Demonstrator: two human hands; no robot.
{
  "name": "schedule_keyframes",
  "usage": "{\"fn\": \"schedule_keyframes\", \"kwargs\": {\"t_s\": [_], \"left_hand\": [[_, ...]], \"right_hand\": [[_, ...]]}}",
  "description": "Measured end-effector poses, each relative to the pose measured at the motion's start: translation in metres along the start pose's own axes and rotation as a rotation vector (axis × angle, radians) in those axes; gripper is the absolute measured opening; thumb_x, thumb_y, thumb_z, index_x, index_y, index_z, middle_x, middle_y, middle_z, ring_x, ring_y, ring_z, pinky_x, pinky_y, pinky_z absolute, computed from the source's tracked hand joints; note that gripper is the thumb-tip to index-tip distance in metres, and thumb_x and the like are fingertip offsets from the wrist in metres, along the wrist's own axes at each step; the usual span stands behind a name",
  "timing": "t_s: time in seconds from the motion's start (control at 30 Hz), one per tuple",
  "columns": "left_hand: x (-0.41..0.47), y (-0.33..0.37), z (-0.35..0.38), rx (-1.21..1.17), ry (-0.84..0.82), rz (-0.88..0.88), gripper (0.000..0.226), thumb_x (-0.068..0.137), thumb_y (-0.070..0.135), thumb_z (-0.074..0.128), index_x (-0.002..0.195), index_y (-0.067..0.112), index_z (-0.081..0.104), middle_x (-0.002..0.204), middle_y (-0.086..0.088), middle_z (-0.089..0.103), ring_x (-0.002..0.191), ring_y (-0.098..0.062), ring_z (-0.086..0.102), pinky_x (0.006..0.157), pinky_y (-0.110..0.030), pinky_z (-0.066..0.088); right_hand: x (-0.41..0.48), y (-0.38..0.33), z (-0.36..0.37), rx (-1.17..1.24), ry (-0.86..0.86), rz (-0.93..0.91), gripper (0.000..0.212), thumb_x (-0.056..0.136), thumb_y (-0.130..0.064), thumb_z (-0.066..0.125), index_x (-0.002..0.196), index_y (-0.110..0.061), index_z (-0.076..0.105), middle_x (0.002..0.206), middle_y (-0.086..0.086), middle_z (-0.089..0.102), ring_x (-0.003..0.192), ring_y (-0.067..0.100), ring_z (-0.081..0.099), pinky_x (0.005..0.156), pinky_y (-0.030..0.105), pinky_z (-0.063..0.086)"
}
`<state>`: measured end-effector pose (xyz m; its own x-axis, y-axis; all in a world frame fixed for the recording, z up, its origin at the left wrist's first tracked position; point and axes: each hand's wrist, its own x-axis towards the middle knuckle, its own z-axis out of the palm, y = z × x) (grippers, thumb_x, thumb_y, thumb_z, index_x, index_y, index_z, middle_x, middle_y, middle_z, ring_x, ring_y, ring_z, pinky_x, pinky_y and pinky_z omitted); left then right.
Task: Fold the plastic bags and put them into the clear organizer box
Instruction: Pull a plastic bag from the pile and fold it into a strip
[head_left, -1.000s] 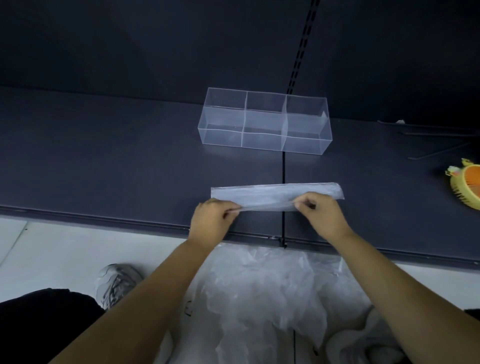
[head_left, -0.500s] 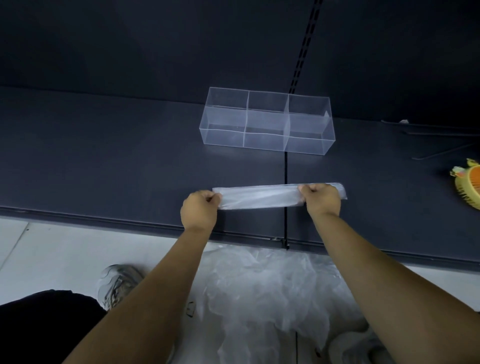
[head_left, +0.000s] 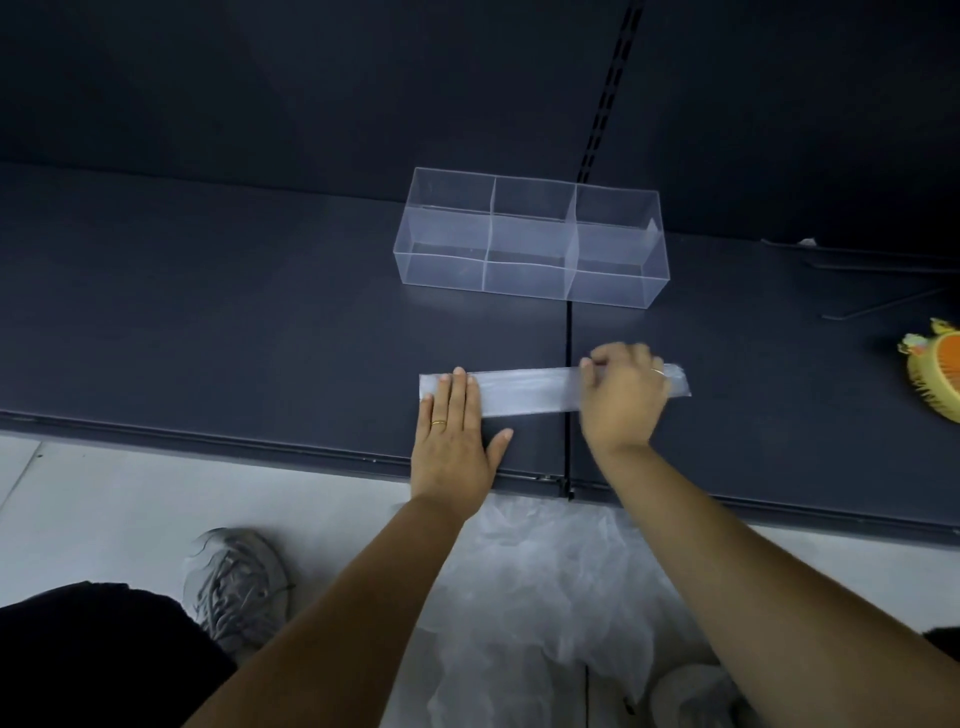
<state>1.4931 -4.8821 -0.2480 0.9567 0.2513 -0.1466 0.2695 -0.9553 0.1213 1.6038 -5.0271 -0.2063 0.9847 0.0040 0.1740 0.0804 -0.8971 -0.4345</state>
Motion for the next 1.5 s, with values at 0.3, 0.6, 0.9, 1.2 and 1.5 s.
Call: {"fn": "schedule_keyframes", "kwargs": {"t_s": [0.3,0.6,0.9,1.2,1.5], "left_hand": [[0.000,-0.001,0.000,0.010,0.007,0.018,0.076,0.094,0.056,0.003,0.151,0.007,-0.012,0.159,-0.011,-0.015,0.147,-0.025,-0.014,0.119,-0.037,-0.010],[0.002,-0.002,0.002,0.010,0.014,0.014,0.082,0.088,0.061,-0.006,0.152,0.009,-0.011,0.161,-0.009,-0.012,0.147,-0.025,-0.013,0.120,-0.037,-0.008],[0.004,-0.006,0.001,0.041,-0.003,0.032,0.085,0.086,0.065,-0.008,0.151,0.011,-0.011,0.161,-0.008,-0.010,0.148,-0.024,-0.011,0.118,-0.036,-0.010],[0.008,-0.008,-0.023,0.037,-0.037,0.239,0.101,0.079,0.078,-0.004,0.154,0.012,0.007,0.162,-0.006,0.000,0.148,-0.021,-0.006,0.115,-0.036,-0.016],[-0.051,0.128,-0.025,-0.742,0.024,0.300,0.067,0.091,0.033,0.062,0.148,0.012,0.033,0.153,-0.005,0.033,0.143,-0.017,0.028,0.118,-0.020,0.009]], "right_hand": [[-0.033,0.018,0.030,-0.181,-0.549,-0.557,0.067,0.099,-0.053,0.017,0.153,-0.019,-0.001,0.161,-0.004,-0.007,0.146,0.010,-0.013,0.119,0.033,-0.011],[0.032,0.109,-0.018,-0.066,-0.376,-0.112,0.049,0.102,-0.034,0.034,0.147,-0.013,0.033,0.157,0.005,0.024,0.144,0.022,0.019,0.117,0.037,0.010],[0.058,0.097,-0.026,-0.089,-0.331,-0.070,0.012,0.089,-0.023,0.064,0.089,-0.012,0.066,0.111,0.007,0.053,0.108,0.027,0.047,0.090,0.034,0.033],[0.020,0.102,-0.066,0.352,-0.755,0.394,0.015,0.084,-0.009,0.070,0.093,-0.011,0.058,0.075,0.006,0.056,0.061,0.016,0.053,0.053,0.023,0.042],[0.011,0.072,-0.129,0.469,-1.461,0.538,0.021,0.086,-0.025,0.066,0.067,-0.018,0.060,0.055,-0.004,0.051,0.045,0.005,0.042,0.046,0.016,0.034]]}}
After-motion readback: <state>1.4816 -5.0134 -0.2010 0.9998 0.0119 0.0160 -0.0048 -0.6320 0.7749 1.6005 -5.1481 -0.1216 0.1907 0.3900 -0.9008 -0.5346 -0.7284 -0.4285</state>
